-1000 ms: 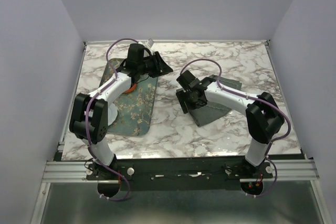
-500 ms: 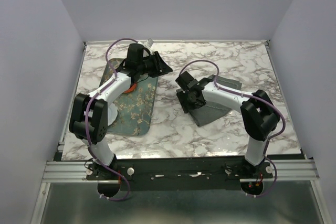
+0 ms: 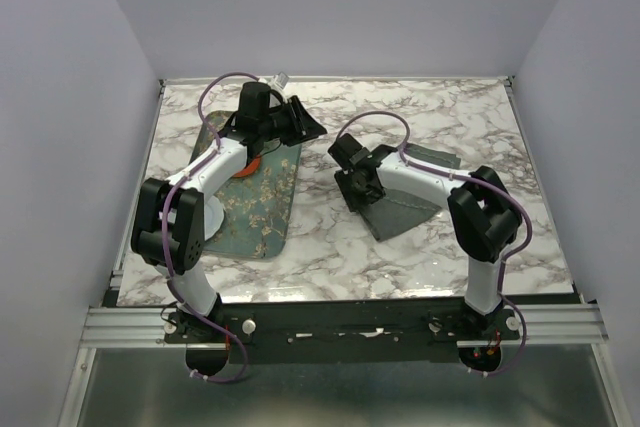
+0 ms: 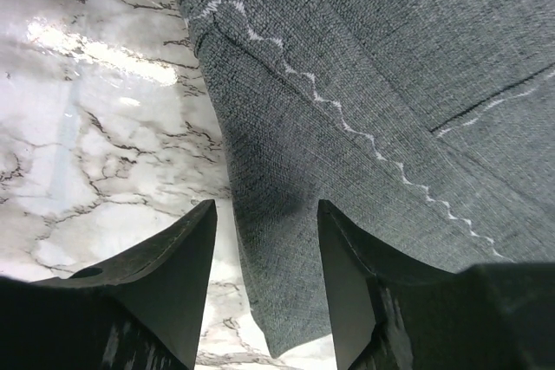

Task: Fold the napkin, place the utensils inside, and roll it up
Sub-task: Roll the napkin with the utensil

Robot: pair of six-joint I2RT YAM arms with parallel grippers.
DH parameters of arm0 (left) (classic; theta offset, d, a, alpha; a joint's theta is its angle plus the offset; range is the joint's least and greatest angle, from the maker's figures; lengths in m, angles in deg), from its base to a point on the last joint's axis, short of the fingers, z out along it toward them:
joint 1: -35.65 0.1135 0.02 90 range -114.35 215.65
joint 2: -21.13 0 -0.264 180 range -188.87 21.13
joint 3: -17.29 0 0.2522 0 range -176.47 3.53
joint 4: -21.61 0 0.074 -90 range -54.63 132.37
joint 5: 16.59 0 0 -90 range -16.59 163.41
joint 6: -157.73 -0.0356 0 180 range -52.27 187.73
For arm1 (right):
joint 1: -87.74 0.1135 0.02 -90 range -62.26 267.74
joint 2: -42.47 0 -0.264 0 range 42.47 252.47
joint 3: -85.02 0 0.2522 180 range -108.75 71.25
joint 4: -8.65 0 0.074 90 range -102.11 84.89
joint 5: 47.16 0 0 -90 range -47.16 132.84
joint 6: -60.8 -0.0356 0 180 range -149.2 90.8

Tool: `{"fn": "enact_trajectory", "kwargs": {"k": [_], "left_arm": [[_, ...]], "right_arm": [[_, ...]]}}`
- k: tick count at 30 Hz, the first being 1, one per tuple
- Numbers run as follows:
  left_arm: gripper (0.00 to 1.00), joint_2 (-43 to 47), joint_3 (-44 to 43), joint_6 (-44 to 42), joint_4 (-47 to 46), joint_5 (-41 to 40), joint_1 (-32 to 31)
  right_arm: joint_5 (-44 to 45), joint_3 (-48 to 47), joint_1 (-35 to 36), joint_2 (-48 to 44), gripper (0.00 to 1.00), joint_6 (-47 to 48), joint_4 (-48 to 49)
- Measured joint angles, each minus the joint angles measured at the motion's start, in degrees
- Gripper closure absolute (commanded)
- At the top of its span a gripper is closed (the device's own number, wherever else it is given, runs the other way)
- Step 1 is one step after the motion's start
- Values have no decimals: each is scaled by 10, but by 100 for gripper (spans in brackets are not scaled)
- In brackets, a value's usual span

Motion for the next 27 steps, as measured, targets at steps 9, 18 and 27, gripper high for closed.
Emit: {"fn": "enact_trajectory", "kwargs": {"k": [9, 18, 27], "left_arm": [[53, 0, 4, 6, -11, 7, 3], [53, 0, 5, 9, -13, 9, 4], [53, 0, 5, 10, -13, 10, 4]], "right_arm": [[26, -39, 17, 3, 52, -1, -36], [27, -45, 24, 35, 56, -3, -47], [42, -44, 25, 48, 57, -3, -46]]}}
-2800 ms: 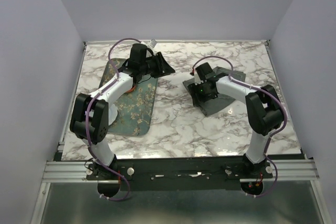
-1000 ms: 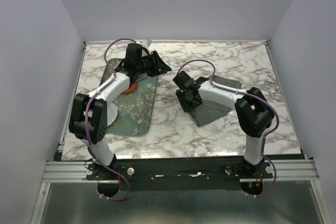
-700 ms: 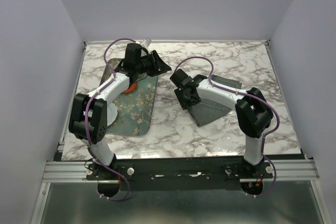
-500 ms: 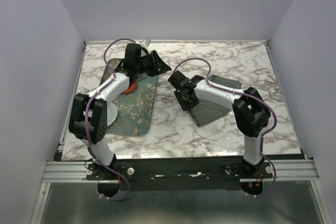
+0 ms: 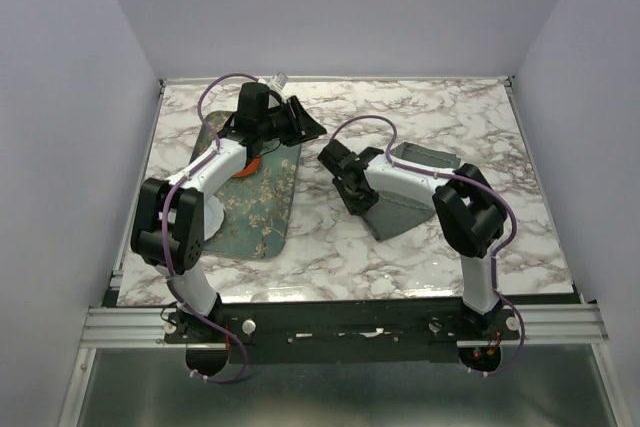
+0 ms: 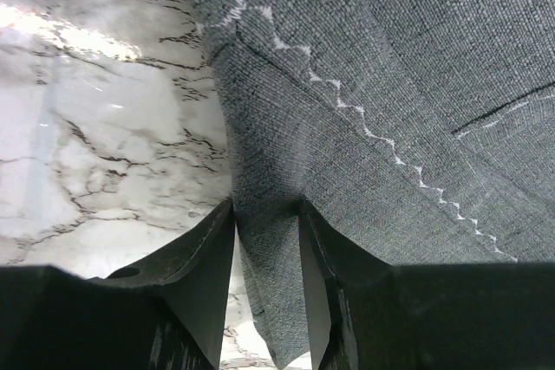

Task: Fold the napkin, place the utensils inside, and roll it up
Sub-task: Roll the napkin with the utensil

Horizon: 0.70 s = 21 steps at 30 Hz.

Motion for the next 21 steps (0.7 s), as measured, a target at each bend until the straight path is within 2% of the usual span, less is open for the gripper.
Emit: {"fn": "enact_trajectory", "kwargs": {"k": [12, 19, 21], "left_arm": [[53, 0, 1, 1, -2, 0, 0], [53, 0, 1, 1, -4, 1, 1], [53, 0, 1, 1, -4, 1, 1]], "right_arm": [[18, 13, 1, 1, 53, 7, 11], [10, 19, 1, 1, 76, 16, 23], [2, 24, -1, -1, 78, 21, 32]]}}
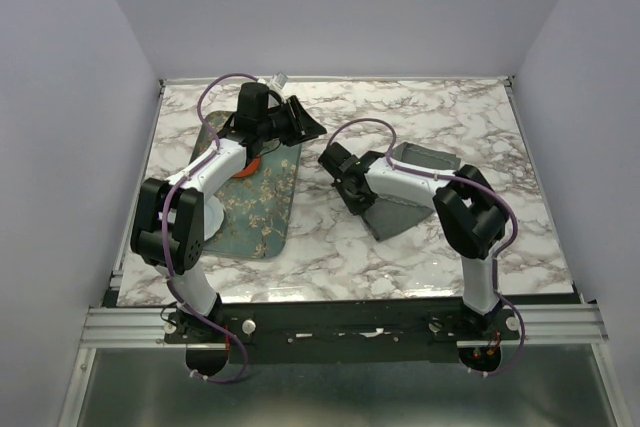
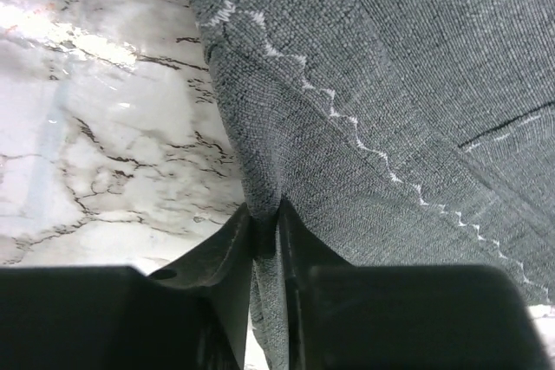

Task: Fold the napkin, place the utensils inside, and roll it up
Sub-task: Roll the napkin with the utensil

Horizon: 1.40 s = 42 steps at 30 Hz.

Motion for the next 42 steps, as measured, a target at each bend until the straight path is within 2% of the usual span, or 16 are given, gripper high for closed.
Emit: {"fn": "enact_trajectory", "kwargs": {"k": [9, 10, 18, 26, 36, 42], "left_arm": [[53, 0, 1, 0, 0, 0, 2], [53, 0, 1, 0, 0, 0, 2], [50, -4, 2, -3, 0, 0, -13], [41, -32, 11, 8, 23, -36, -88], [32, -23, 95, 94, 50, -119, -129], [28, -23, 94, 137, 73, -147, -147]], "right_arm": [[-19, 14, -9, -9, 94, 10, 19], [-20, 14, -10, -9, 100, 11, 20], [-97, 43, -49, -34, 100, 15, 50], [-243, 94, -113, -61, 99, 5, 110], [-414, 163, -187, -71, 100, -19, 212], [-480, 195, -213, -71, 100, -31, 265]]}}
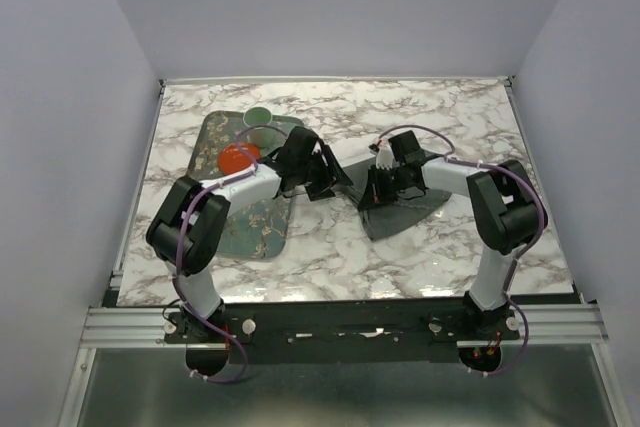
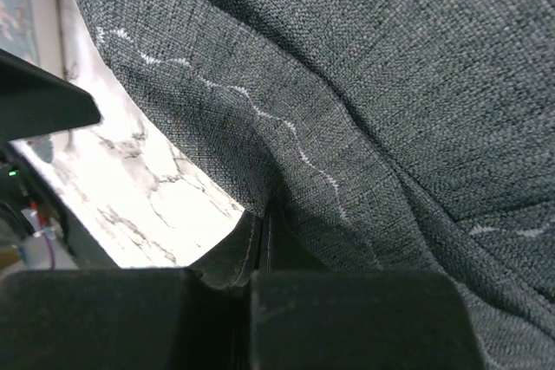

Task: Fold the napkin, place the utensils inside, and roll it up
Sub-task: Roll the napkin with the utensil

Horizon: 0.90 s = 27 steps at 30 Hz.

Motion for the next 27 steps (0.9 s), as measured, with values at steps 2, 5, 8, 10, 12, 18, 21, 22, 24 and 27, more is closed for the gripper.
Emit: {"fn": "enact_trajectory", "kwargs": {"k": [2, 5, 8, 10, 12, 18, 21, 22, 24, 27], "left_arm": [[26, -1, 0, 15, 3, -5, -8], [27, -10, -3, 34, 4, -9, -16], [29, -25, -5, 48, 1, -12, -21], [30, -33, -5, 59, -3, -13, -23], [31, -38, -5, 66, -8, -14, -23], [34, -60, -8, 77, -26, -18, -28], [35, -80, -17, 82, -30, -18, -34], [34, -87, -21, 86, -31, -18, -35], [35, -93, -24, 93, -36, -18, -38], [39, -101, -29, 108, -44, -18, -38]], "right_arm": [[-20, 10, -8, 1, 99, -3, 19], [-51, 21, -20, 6, 99, -9, 40], [-66, 25, -25, 9, 99, -10, 50], [-70, 28, -27, 10, 99, -10, 55], [-77, 28, -30, 12, 99, -10, 59], [-91, 30, -31, 16, 100, -14, 67], [-97, 32, -33, 17, 99, -16, 72], [-98, 33, -34, 17, 100, -16, 74], [-100, 34, -34, 17, 99, -19, 76], [-103, 34, -34, 17, 99, -19, 78]]}}
